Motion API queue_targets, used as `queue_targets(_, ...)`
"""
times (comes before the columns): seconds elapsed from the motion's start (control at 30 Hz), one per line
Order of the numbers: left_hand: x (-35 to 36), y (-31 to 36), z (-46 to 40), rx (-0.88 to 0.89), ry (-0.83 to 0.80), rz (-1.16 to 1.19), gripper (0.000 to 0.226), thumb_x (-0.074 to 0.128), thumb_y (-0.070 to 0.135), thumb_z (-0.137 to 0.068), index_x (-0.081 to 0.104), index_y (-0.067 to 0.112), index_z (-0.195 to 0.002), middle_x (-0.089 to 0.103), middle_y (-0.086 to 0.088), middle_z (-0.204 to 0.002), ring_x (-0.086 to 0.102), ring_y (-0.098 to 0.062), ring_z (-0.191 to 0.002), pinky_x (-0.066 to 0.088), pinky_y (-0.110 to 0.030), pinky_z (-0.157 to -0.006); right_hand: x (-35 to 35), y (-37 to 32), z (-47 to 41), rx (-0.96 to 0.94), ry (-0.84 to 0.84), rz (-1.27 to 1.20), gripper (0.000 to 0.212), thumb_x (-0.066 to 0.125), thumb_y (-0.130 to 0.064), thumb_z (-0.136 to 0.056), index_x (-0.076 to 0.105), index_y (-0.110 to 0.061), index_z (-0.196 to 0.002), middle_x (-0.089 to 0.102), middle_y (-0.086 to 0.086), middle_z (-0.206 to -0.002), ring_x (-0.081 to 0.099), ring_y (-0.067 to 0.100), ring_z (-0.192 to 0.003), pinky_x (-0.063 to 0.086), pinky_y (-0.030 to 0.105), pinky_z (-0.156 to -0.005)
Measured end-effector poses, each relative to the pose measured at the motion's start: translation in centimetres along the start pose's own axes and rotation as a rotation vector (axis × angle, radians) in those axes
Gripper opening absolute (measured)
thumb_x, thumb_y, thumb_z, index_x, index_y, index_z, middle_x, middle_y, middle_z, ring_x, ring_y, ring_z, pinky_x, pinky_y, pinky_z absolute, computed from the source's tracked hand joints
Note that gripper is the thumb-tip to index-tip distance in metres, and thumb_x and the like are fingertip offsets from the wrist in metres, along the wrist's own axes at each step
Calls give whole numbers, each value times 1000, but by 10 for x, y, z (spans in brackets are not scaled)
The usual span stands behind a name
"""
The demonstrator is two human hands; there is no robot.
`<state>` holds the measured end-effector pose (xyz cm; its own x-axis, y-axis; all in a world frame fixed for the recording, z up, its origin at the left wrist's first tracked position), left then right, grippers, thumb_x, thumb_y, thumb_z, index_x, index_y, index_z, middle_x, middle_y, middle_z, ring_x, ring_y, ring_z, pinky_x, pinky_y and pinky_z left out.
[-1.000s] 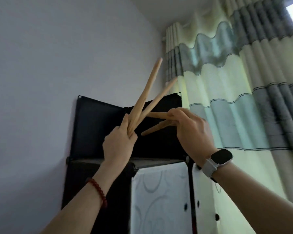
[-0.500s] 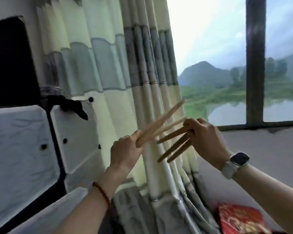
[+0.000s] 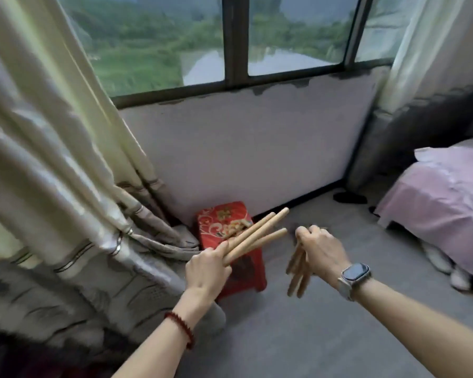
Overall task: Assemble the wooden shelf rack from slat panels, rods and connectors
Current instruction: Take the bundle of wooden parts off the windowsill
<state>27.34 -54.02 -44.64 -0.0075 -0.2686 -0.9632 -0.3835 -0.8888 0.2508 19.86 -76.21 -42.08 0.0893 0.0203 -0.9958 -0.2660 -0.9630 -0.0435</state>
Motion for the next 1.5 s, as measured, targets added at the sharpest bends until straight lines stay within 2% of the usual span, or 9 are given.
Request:
queue_targets(0.17,65,39,-54,58,-105,145,43,62,32,-78,55,36,-121,67,2,-100,63,-25,-93,47,-33,-74,29,68,-12,276,24,-173,21,48,-5,-92,52,-14,-110,58,7,-106,58,28,-95,44,33,-80)
queue_targets(0.37,117,91,-112,86,-290,177,27,58,25,-77,58,29,-103,69,-1,-93,63,-28,-89,48,-33,-71,53,121,-25,420,-47,-235,15,50,-8,-91,52,-14,-105,57,6,-102,58,28,-93,41,31,-74)
queue_targets(0.63,188,197,-197,106,-432,233,25,57,25,-77,61,30,-101,68,2,-88,63,-26,-88,46,-30,-71,90,250,-91,572,-44,-361,13,50,-6,-88,45,-18,-90,55,5,-94,54,27,-86,39,31,-67)
queue_targets(0.8,258,282,-270,3,-489,254,29,55,25,-75,64,33,-101,66,4,-86,62,-25,-88,42,-26,-69,135,363,-167,562,-70,-439,13,49,-6,-88,43,-17,-87,54,5,-93,53,27,-83,41,33,-66)
queue_targets(1.0,388,388,-346,-245,-606,348,37,53,25,-80,62,34,-115,68,-1,-105,61,-27,-103,45,-28,-80,219,504,-251,560,-129,-519,18,48,-2,-86,40,-17,-87,48,3,-91,54,31,-88,43,35,-68)
queue_targets(1.1,465,434,-386,-280,-619,351,40,51,26,-85,54,29,-124,66,-4,-113,59,-30,-108,45,-31,-86,277,572,-291,615,-77,-557,22,50,2,-83,40,-18,-85,48,4,-89,53,33,-87,38,34,-65)
queue_targets(1.23,577,475,-424,-243,-641,359,44,45,27,-94,38,21,-136,62,-8,-117,58,-32,-109,45,-35,-87,380,640,-330,780,62,-698,21,48,5,-84,43,-16,-85,58,13,-96,62,35,-83,50,45,-72)
queue_targets(1.4,746,497,-466,-139,-612,407,45,42,22,-97,28,15,-139,60,-11,-112,61,-33,-96,48,-39,-80,553,708,-362,1152,428,-1022,21,52,9,-84,45,-11,-88,56,14,-98,62,32,-89,56,37,-67)
queue_targets(1.5,848,506,-483,-83,-544,462,59,42,21,-96,14,24,-148,54,-10,-115,61,-29,-87,49,-36,-69,661,736,-364,1367,628,-1338,26,56,10,-85,41,-10,-95,51,17,-106,61,32,-97,54,36,-68)
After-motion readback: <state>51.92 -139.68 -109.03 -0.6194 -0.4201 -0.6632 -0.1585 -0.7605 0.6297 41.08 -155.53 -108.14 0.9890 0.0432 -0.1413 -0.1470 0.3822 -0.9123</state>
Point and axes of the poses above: each hand's wrist, its own z-axis away from the middle knuckle, its own x-axis out of the palm, y = z × x, the point moved 2 cm from there along -z, towards the middle knuckle
